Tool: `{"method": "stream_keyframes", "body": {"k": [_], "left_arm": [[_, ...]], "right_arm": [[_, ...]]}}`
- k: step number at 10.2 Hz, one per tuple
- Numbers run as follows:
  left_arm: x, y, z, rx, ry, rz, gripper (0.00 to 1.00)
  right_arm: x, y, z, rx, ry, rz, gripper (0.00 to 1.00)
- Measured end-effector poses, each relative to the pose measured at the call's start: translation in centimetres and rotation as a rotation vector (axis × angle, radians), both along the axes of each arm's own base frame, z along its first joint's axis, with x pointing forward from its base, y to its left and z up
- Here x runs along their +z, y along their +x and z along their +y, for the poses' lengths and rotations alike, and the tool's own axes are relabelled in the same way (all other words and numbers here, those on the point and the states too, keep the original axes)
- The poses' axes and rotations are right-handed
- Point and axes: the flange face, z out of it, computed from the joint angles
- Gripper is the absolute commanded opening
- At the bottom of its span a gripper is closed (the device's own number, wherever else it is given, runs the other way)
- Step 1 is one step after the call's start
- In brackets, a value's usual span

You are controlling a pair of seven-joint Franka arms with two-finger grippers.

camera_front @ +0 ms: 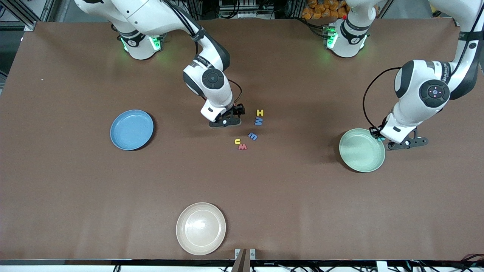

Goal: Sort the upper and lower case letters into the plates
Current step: 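Drop the R on the green plate while the right gripper grasps blue i, then carry the blue i to the blue plate while the left gripper grasps H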

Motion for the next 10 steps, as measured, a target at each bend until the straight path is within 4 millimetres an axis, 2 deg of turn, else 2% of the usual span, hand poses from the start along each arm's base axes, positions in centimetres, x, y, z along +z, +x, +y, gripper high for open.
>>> {"method": "stream_keyframes", "body": {"k": [1,2,3,4,5,7,9,10], "left_arm": [[-0.8,0.4,0.2,0.003,-0.007,0.003,0.05],[-1.4,1.0,0.1,0.002,-0.013,0.005,0.18],[-1.7,1.7,-0.2,-0.001,-0.018,0.004,0.93],[-1.7,2.4,-0.7,-0.008,-0.022,-0.004,1.00],[-1.5,3.0,-1.4,-0.019,-0.025,-0.014,1.00],[-1.1,3.2,-4.1,-0.019,-0.026,-0.028,1.00],[-1.1,2.7,-7.3,-0.028,-0.027,-0.030,1.00],[-1.1,2.4,-9.1,-0.050,-0.027,-0.030,1.00]], "right_arm": [[-0.9,-0.4,0.3,-0.011,-0.005,-0.006,1.00],[-1.7,-0.6,0.4,-0.019,-0.006,-0.008,1.00],[-2.3,-0.7,0.5,-0.024,-0.009,-0.003,0.98],[-2.5,-0.8,0.5,-0.028,-0.009,0.000,0.90],[-2.6,-0.9,0.5,-0.032,-0.009,0.001,0.79],[-2.7,-0.9,0.5,-0.042,-0.010,0.003,0.59],[-2.8,-1.0,0.5,-0.047,-0.011,0.006,0.46],[-2.9,-1.0,0.5,-0.050,-0.012,0.007,0.34]]}}
